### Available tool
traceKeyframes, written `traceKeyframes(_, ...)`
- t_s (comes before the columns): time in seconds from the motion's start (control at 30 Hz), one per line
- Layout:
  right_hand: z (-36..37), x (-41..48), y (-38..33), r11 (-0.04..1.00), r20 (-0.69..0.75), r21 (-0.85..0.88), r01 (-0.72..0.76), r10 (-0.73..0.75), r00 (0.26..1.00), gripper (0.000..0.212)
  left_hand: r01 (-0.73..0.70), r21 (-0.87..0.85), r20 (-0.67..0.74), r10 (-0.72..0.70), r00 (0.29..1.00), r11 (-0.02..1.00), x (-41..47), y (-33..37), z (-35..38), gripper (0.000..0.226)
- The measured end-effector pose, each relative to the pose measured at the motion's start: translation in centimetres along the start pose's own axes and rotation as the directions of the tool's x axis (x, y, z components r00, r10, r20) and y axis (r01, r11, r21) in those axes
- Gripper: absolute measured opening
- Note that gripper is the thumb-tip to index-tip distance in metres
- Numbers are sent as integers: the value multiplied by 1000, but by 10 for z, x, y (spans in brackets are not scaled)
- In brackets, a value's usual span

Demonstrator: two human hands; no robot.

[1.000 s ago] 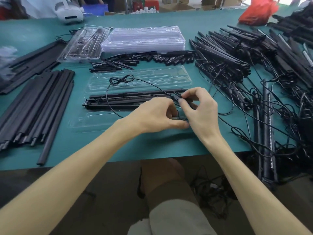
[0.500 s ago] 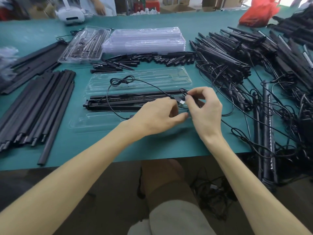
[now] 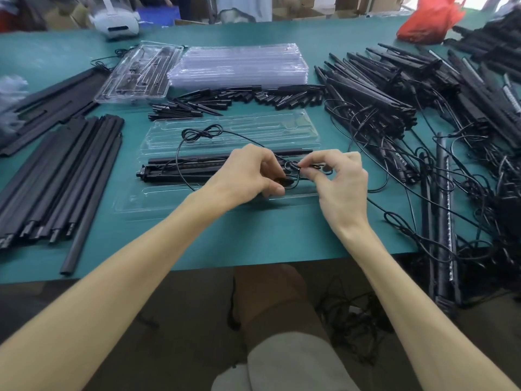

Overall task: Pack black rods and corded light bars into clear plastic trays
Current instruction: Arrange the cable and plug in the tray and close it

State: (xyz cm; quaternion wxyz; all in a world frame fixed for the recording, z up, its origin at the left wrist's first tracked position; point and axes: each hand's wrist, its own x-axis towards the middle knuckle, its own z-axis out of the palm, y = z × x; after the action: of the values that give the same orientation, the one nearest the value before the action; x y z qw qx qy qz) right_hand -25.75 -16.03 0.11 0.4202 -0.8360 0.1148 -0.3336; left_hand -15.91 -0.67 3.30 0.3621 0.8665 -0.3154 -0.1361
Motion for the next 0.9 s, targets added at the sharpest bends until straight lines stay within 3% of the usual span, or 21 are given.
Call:
traceKeyframes(0.37, 4, 1, 2, 998, 82, 46, 49, -52, 995, 4, 8, 80, -74, -2, 997, 997, 1, -3, 1, 27)
traceKeyframes(0.9, 4, 1, 1, 994, 210, 93, 54, -73, 975, 12, -133, 153, -127, 153, 980, 979, -8, -10, 6, 21)
